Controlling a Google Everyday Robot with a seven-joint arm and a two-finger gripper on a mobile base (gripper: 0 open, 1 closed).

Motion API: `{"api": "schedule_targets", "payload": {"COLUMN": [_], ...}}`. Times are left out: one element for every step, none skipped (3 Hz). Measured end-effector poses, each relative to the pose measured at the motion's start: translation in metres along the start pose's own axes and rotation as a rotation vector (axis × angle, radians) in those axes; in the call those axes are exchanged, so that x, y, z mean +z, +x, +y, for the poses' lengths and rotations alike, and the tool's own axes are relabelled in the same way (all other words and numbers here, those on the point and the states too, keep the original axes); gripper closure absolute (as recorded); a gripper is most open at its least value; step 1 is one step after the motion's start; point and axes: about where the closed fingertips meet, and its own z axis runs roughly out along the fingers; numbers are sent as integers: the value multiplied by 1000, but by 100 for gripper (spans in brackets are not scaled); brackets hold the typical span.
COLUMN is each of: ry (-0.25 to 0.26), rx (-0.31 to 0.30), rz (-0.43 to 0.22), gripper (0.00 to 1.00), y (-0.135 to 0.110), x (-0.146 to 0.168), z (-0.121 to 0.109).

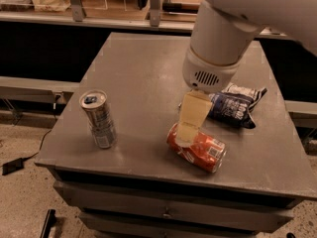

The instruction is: Place coke can upright

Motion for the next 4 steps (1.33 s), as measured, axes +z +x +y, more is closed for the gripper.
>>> {"api": "schedule_targets", "payload": {"ry": [13,43,34,6], "rx": [41,137,212,224], "rz": [28,100,146,146], "gripper": [0,0,0,0], "y": [-2,1,2,-1], "x": [4,17,38,58], "z": [2,3,13,24]}}
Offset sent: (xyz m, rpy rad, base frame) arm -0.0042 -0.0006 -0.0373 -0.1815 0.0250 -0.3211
